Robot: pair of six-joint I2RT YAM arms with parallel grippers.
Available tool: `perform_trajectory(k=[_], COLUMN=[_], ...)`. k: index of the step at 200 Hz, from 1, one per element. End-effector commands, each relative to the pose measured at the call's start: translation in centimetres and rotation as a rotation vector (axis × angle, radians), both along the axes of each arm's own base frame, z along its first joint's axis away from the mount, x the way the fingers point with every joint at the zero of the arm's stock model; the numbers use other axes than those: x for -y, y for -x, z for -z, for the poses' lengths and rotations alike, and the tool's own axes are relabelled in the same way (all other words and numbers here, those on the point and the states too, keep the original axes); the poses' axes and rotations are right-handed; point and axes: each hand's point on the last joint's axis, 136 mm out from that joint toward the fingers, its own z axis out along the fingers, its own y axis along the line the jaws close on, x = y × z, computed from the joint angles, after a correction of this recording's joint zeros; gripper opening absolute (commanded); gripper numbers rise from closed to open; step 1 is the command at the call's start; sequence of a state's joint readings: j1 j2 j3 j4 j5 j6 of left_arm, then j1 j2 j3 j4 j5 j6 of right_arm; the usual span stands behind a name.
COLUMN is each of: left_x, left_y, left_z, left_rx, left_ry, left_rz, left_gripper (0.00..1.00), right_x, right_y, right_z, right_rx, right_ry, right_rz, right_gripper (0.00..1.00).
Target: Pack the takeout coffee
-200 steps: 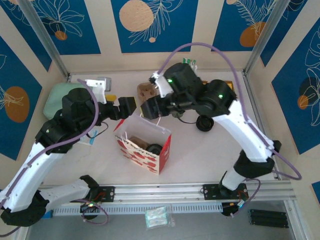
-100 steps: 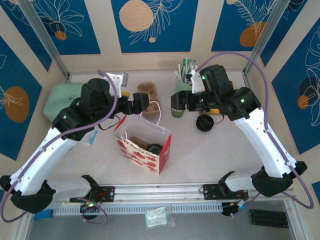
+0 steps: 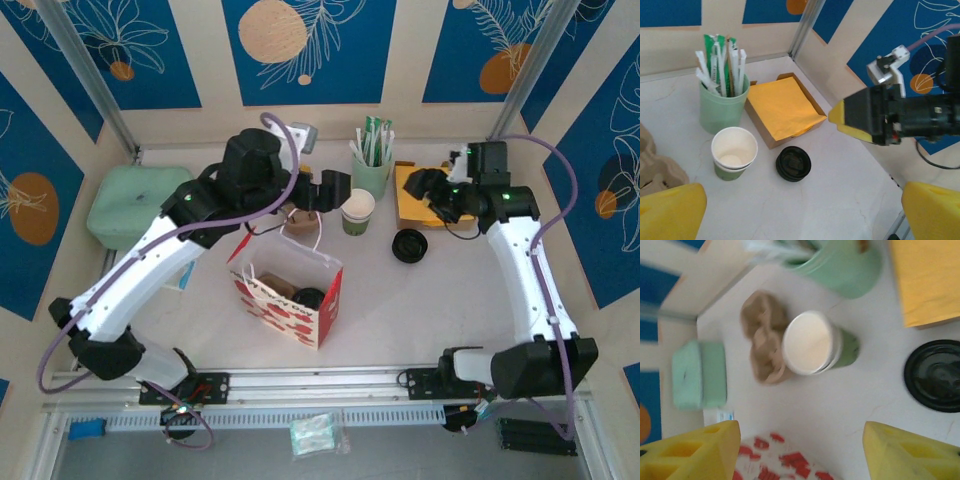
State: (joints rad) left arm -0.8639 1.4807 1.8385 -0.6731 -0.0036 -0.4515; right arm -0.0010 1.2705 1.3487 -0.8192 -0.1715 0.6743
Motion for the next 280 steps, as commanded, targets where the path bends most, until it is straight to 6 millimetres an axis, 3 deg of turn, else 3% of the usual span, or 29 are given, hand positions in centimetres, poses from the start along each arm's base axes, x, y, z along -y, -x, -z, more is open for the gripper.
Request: perform_trajectory(k=[1, 22, 46, 81, 141, 280], left_x=[1.3, 2.3, 3.0, 3.4, 3.4, 2.9], left_y=[0.5, 0.2, -0.1, -0.2, -0.2, -0.2], left_z=[-0.9, -0.7, -0.3, -0.2, -0.1, -0.4], left_rx=[0.029, 0.032, 0.025, 0.023, 0.021, 0.018], left_ry=[-0.011, -0.032, -0.048, -0.053, -0.059, -0.061], left_rz=[0.048, 0.058, 0.067, 0.072, 0.07, 0.052], left_gripper=[0.99, 0.99, 0.99, 0.99, 0.99, 1.0], right_x=[3.4, 6.4, 8.2, 8.7, 8.8, 8.7], right_y=[-2.0, -3.2, -4.3, -5.3, -5.2, -6.9], right_z=[2.2, 5.0, 7.8, 11.0, 16.0, 19.3], right_rx=[-0.041, -0.099, -0.164, -0.236, -0.343, -0.402], right_ry=[-0.092, -0.159, -0.244, -0.311, -0.351, -0.375], right_rz=[0.151, 0.261, 0.325, 0.354, 0.421, 0.44], right_gripper=[0.66, 0.66, 0.66, 0.64, 0.59, 0.53])
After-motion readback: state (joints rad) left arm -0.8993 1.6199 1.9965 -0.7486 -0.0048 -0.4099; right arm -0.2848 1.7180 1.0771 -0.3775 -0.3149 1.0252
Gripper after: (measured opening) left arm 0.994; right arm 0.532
